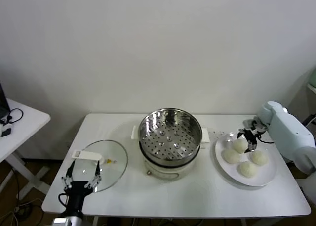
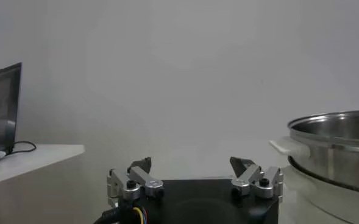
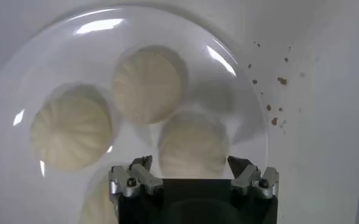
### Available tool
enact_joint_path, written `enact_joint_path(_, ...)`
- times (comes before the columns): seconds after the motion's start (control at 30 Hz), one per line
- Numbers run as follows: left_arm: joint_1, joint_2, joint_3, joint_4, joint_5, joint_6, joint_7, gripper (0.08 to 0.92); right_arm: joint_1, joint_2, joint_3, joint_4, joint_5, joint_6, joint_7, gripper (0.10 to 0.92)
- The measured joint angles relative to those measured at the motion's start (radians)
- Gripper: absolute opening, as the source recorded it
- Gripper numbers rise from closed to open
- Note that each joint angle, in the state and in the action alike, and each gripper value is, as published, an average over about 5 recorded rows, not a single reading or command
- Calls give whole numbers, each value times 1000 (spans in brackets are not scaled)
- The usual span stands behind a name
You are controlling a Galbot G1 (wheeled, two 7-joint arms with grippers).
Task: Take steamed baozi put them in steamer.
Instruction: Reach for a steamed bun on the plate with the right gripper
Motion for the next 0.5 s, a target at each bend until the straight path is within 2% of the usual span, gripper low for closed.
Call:
enact_joint_path(0.13,0,0,-1,0,0,0,0,823,-2,13,22,-18,-23,5,0,818)
enact_joint_path(0.37,1,-1,-2,0,0,0,-1,823,-3,23,51,-36,-47,8,-1,730)
enact_joint_path(0.5,1,-2,-1,1,0,0,-1,823,-3,23,61,-41,-54,10,-2,710)
